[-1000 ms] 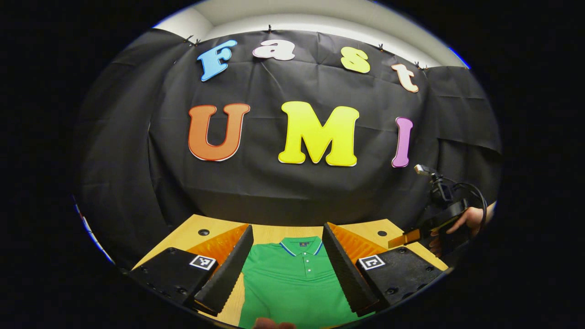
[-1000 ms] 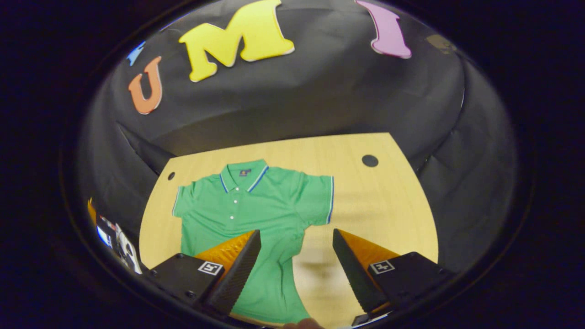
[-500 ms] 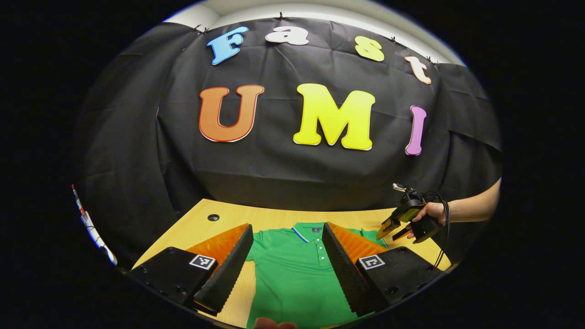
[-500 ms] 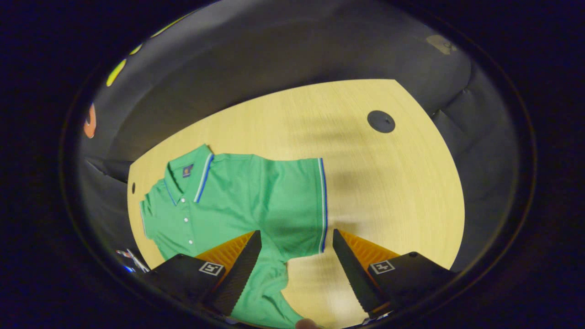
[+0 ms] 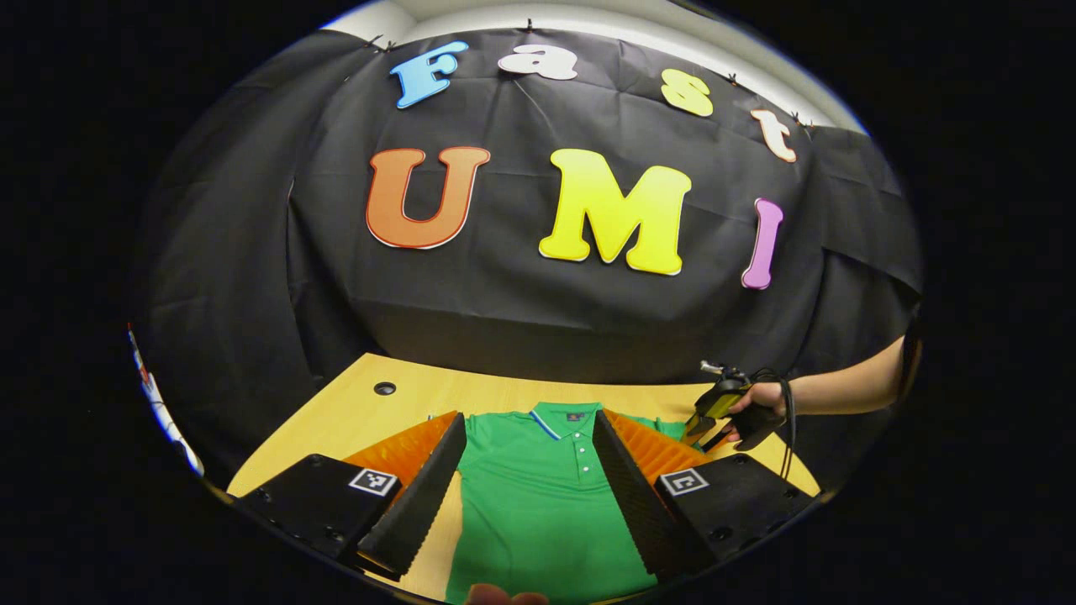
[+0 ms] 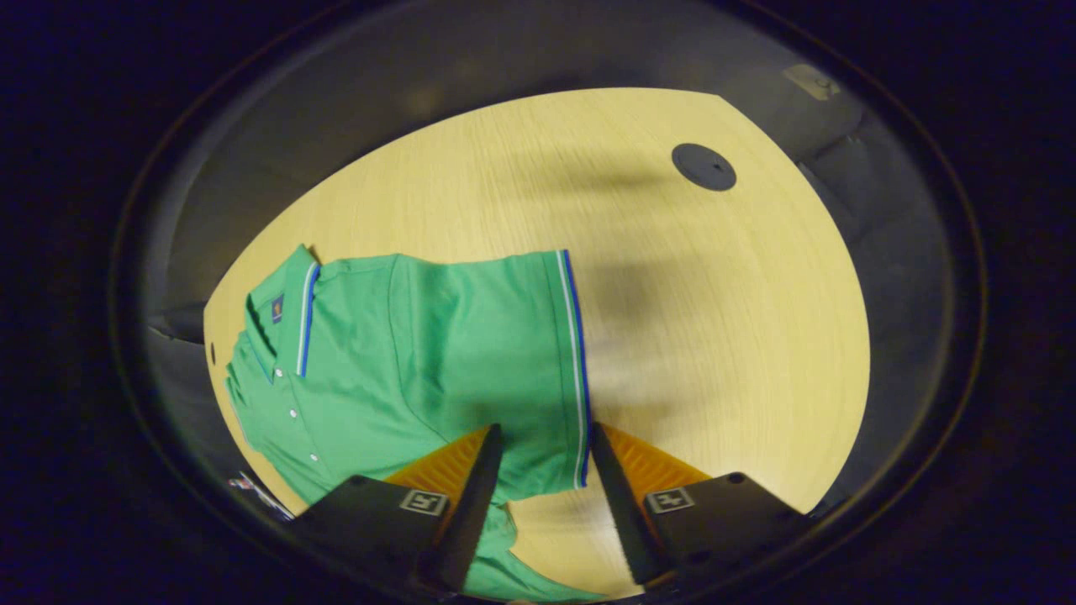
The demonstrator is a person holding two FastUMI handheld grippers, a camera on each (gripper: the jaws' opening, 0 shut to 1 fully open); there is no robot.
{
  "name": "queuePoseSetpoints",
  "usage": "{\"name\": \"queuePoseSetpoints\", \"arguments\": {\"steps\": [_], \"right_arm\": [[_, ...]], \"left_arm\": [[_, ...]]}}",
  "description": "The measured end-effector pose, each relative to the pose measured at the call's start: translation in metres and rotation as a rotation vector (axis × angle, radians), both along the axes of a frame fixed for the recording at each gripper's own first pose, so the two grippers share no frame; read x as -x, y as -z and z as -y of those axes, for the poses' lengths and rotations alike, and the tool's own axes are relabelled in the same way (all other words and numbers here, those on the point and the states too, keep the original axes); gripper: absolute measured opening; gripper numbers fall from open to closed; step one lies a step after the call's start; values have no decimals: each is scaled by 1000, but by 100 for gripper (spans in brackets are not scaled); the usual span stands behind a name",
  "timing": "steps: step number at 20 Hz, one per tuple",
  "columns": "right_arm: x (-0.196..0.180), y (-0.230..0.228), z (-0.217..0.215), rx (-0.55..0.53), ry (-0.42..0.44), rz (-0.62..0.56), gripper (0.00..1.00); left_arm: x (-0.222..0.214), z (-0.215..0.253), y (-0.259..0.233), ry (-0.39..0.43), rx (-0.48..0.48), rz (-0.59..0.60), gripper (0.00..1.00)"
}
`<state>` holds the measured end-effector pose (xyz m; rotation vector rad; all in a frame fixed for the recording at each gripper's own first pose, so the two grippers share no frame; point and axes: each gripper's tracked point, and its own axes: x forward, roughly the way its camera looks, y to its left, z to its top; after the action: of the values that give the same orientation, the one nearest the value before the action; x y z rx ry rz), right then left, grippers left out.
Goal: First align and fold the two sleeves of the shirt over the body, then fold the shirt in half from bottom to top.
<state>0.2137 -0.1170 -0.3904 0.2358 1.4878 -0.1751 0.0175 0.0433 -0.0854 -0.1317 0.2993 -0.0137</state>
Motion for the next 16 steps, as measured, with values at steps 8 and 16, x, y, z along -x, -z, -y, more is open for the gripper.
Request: {"name": "queuePoseSetpoints", "arguments": {"steps": [8, 16], "right_arm": [[-7, 1, 0, -69, 103, 34, 11], [-13, -73, -29, -109, 87, 179, 2]], "left_arm": [[5, -19, 5, -33, -8, -11, 97], [11, -34, 15, -35, -14, -42, 98]]}}
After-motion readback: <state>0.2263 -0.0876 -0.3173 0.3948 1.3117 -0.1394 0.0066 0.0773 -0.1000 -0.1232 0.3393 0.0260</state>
